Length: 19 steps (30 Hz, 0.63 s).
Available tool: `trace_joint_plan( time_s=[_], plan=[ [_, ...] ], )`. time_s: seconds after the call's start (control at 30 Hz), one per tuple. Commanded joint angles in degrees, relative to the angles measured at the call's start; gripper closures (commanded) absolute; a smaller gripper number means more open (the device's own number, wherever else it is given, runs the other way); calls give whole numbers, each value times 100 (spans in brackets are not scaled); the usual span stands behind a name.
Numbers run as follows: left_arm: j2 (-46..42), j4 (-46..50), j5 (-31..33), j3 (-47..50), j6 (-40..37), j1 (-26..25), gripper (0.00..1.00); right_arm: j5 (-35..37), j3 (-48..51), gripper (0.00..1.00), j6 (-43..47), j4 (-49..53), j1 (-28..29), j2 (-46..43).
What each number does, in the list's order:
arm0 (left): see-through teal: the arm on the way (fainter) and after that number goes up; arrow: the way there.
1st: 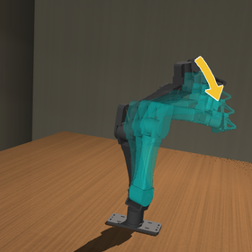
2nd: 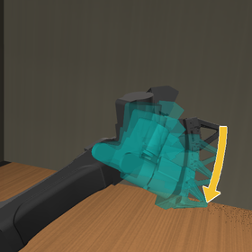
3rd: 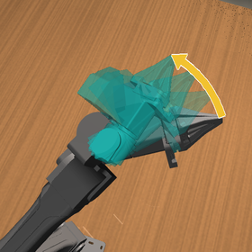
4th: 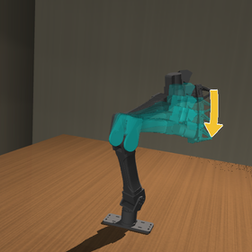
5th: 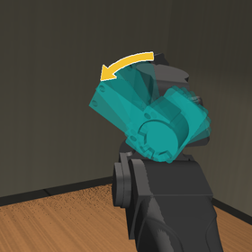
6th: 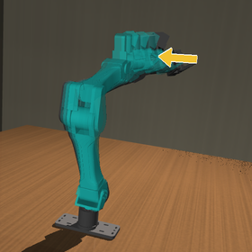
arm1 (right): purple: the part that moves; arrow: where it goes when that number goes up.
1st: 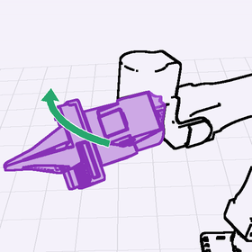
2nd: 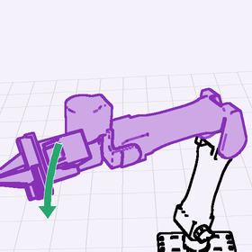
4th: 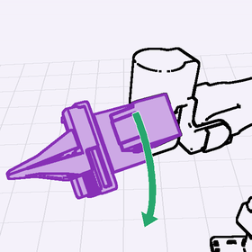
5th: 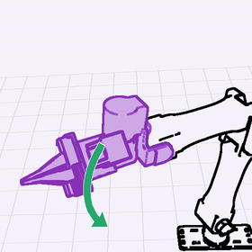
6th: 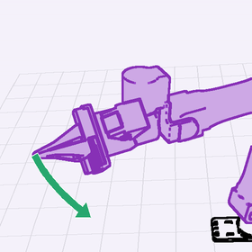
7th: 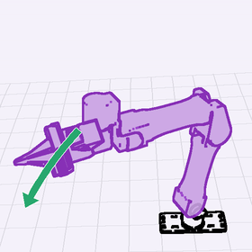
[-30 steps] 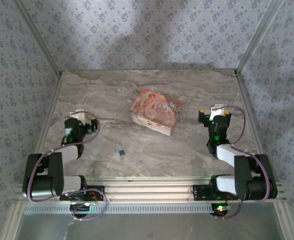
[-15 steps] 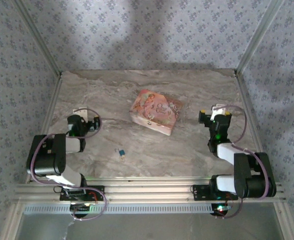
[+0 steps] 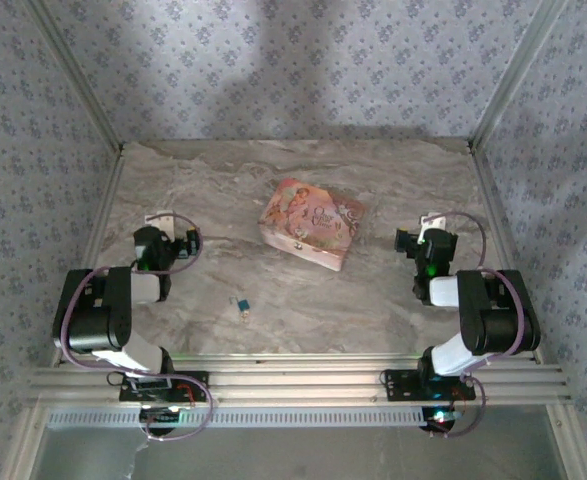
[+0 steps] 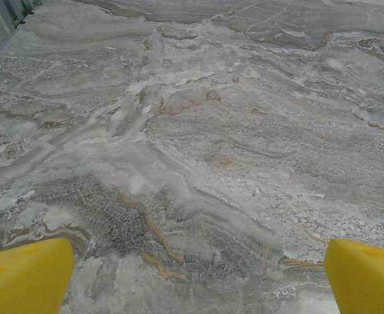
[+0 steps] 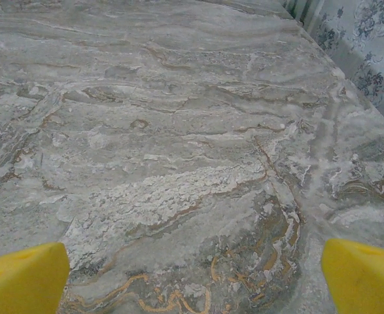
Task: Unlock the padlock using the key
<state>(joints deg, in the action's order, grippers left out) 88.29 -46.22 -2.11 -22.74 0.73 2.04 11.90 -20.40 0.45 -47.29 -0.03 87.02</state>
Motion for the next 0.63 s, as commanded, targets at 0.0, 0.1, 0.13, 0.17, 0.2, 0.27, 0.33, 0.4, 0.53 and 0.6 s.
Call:
trace_joint_plan(
  time_s=[0.0,0.1,0.13,0.17,0.2,0.27,0.33,0.4,0.53,0.6],
  plan=[
    [-37,-37,18,-98,55,19,2,-57,-66,0,-56,-210,-5,33],
    [-40,-37,18,-99,58,17,2,-48,-67,0,-54,-217,0,34],
    [-38,-37,18,-99,54,15,2,-48,-64,0,-56,-213,-3,30],
    [-40,-37,18,-99,58,20,2,-48,-69,0,-54,-219,-5,33],
    [-40,-37,18,-99,59,19,2,-48,-70,0,-54,-219,1,34],
    [-40,-37,18,-99,56,22,2,-48,-69,0,-56,-219,1,34],
    [-40,-37,20,-99,56,16,2,-48,-69,0,-54,-219,-4,27],
    [-40,-37,18,-99,58,20,2,-115,-89,0,-9,-203,13,49],
    [-40,-36,18,-99,58,17,2,-351,-119,0,50,-123,-11,52],
    [-40,-36,18,-99,59,18,2,-364,-96,0,52,-145,-14,28]
  ],
)
